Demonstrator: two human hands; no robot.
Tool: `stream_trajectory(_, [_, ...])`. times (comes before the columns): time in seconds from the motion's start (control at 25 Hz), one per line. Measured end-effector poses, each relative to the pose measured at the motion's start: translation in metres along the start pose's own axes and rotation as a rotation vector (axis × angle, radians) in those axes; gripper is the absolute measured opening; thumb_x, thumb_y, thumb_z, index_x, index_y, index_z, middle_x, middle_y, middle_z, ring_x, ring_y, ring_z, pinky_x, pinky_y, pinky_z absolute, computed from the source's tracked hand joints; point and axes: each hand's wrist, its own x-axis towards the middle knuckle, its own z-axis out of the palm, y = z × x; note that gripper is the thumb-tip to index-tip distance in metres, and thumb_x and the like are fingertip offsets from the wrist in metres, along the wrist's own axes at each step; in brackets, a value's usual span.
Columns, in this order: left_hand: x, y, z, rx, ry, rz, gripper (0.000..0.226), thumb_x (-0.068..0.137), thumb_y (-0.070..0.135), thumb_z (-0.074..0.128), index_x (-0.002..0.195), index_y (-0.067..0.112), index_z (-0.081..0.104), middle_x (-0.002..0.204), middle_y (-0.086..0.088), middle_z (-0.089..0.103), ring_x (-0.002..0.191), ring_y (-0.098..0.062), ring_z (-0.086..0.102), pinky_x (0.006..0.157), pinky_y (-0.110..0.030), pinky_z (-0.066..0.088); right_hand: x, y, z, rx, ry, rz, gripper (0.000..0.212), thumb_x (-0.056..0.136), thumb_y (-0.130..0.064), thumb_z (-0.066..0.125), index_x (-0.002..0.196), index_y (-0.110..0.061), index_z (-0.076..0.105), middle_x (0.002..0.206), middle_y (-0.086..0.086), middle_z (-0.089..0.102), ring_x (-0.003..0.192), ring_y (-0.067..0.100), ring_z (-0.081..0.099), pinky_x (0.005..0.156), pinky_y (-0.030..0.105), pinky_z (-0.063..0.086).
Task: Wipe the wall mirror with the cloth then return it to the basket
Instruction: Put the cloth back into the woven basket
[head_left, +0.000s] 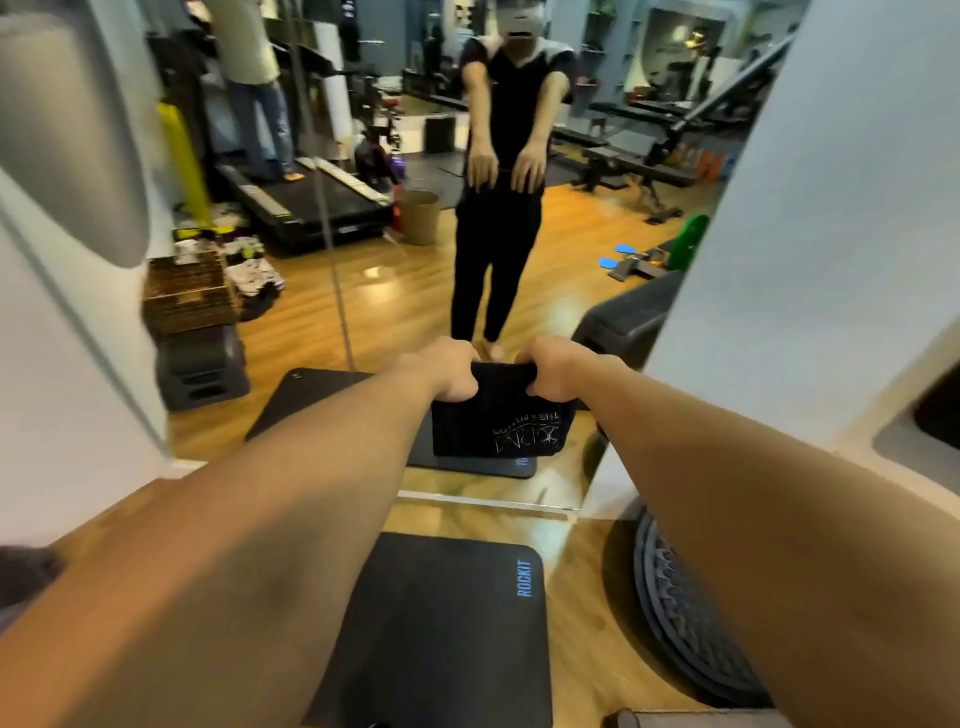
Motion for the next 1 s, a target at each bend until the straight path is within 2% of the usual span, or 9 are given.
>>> stream_trajectory(0.08, [-0.052,-0.038,-0.011,-0.003,0.01,-0.091,0.035,0.09,0.017,0.053,0.122,0.022,0.065,0.108,-0.006,0.064,0.098,-0.03,0.06,0.078,-0.034,0.05,-0.007,-0.061,-0.001,-0.013,-0.003,-0.043,0.037,0.089,-0.012,0.062,0.125,-0.022,0.064,0.11,0.003,0.063,0.107,0.029,0.06,0.086,0.037,0.051])
stream_trajectory(0.24, [-0.172,-0.152,-0.03,-0.012,0.06,-0.297,0.034,0.087,0.017,0.053,0.119,0.016,0.065,0.114,-0.011,0.066,0.1,-0.033,0.06,0.074,-0.035,0.046,-0.023,-0.218,0.007,-0.029,-0.018,-0.295,0.029,0.093,-0.011,0.06,0.118,-0.022,0.068,0.107,0.004,0.064,0.108,0.028,0.061,0.087,0.032,0.048])
stream_trajectory(0.44, [-0.343,-0.282,-0.028,-0.031,0.139,-0.54,0.037,0.087,0.02,0.052,0.121,0.022,0.065,0.119,-0.007,0.065,0.109,-0.031,0.061,0.09,-0.039,0.054,-0.051,-0.418,0.043,-0.056,-0.055,-0.54,0.019,0.094,-0.013,0.063,0.11,-0.021,0.07,0.101,0.004,0.066,0.098,0.024,0.06,0.085,0.035,0.05])
stream_trajectory(0.56, [-0.456,-0.366,-0.014,-0.034,0.185,-0.681,0.03,0.089,0.019,0.053,0.115,0.021,0.066,0.117,-0.009,0.066,0.104,-0.031,0.061,0.081,-0.033,0.05,-0.079,-0.555,0.067,-0.062,-0.083,-0.71,0.015,0.091,-0.012,0.065,0.091,-0.027,0.065,0.097,0.003,0.065,0.097,0.026,0.06,0.082,0.036,0.049])
stream_trajectory(0.68, [-0.557,-0.444,0.001,-0.01,0.233,-0.799,0.029,0.089,0.023,0.055,0.115,0.019,0.067,0.119,-0.011,0.068,0.107,-0.034,0.062,0.083,-0.034,0.05,-0.104,-0.68,0.097,-0.05,-0.121,-0.802,0.012,0.09,-0.012,0.064,0.092,-0.023,0.068,0.098,0.005,0.068,0.099,0.03,0.062,0.083,0.038,0.051])
stream_trajectory(0.76, [-0.615,-0.486,0.006,0.007,0.244,-0.865,0.032,0.089,0.026,0.055,0.118,0.019,0.067,0.121,-0.012,0.067,0.11,-0.035,0.062,0.088,-0.037,0.052,-0.12,-0.748,0.118,-0.012,-0.132,-0.859,0.014,0.09,-0.012,0.064,0.1,-0.019,0.071,0.099,0.006,0.068,0.096,0.029,0.061,0.081,0.036,0.05])
stream_trajectory(0.84, [-0.662,-0.529,0.01,0.012,0.22,-0.916,0.034,0.089,0.026,0.055,0.12,0.017,0.066,0.12,-0.014,0.068,0.111,-0.036,0.062,0.09,-0.039,0.053,-0.131,-0.809,0.141,0.005,-0.153,-0.907,0.009,0.09,-0.014,0.063,0.096,-0.021,0.066,0.097,0.004,0.065,0.096,0.028,0.061,0.081,0.034,0.049])
stream_trajectory(0.92, [-0.696,-0.577,0.017,0.003,0.196,-0.958,0.031,0.089,0.027,0.055,0.116,0.016,0.067,0.118,-0.015,0.068,0.107,-0.036,0.063,0.088,-0.04,0.054,-0.133,-0.864,0.163,-0.001,-0.18,-0.953,0.014,0.092,-0.013,0.062,0.09,-0.027,0.058,0.094,0.001,0.06,0.095,0.026,0.058,0.079,0.031,0.043])
stream_trajectory(1.0, [-0.718,-0.621,0.023,-0.038,0.167,-1.0,0.023,0.088,0.027,0.056,0.106,0.015,0.066,0.112,-0.014,0.069,0.1,-0.034,0.062,0.083,-0.04,0.053,-0.125,-0.913,0.18,0.002,-0.194,-0.985,0.016,0.093,-0.014,0.062,0.095,-0.03,0.061,0.095,0.0,0.06,0.097,0.027,0.06,0.081,0.031,0.045])
